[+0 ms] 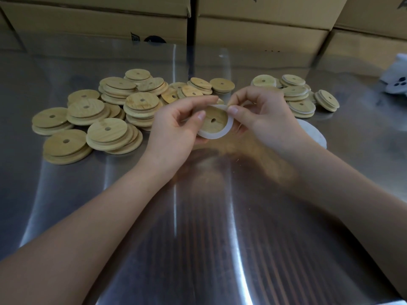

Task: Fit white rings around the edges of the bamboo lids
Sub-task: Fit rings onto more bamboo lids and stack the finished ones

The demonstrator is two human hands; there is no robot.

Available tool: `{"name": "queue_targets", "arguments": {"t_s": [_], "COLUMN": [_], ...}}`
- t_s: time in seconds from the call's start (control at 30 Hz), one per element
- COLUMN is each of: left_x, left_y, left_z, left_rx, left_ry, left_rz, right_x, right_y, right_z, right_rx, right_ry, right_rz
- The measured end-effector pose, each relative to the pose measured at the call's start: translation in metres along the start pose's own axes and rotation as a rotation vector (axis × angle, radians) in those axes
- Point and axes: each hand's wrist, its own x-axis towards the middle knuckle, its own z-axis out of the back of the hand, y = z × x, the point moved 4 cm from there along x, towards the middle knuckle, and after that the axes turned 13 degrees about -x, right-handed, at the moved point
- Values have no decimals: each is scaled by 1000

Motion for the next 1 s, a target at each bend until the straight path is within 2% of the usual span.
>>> {"name": "queue_targets", "arguments": {"t_s": [0.47, 0.73, 1.0], "left_x": [-1, -3, -3], "left_y": [0, -3, -1], "left_z": [-1, -2, 1], "left_rx": [43, 78, 18], "left_ry": [49, 49, 17], "left_rz": [48, -7, 36], "right_x": [-3, -3, -3], "right_y": [0, -2, 0], "right_z": [0, 2, 2], "right_rx": [-9, 15, 2], "right_ry": [-63, 18, 84], "right_rz": [-37, -46, -70]}}
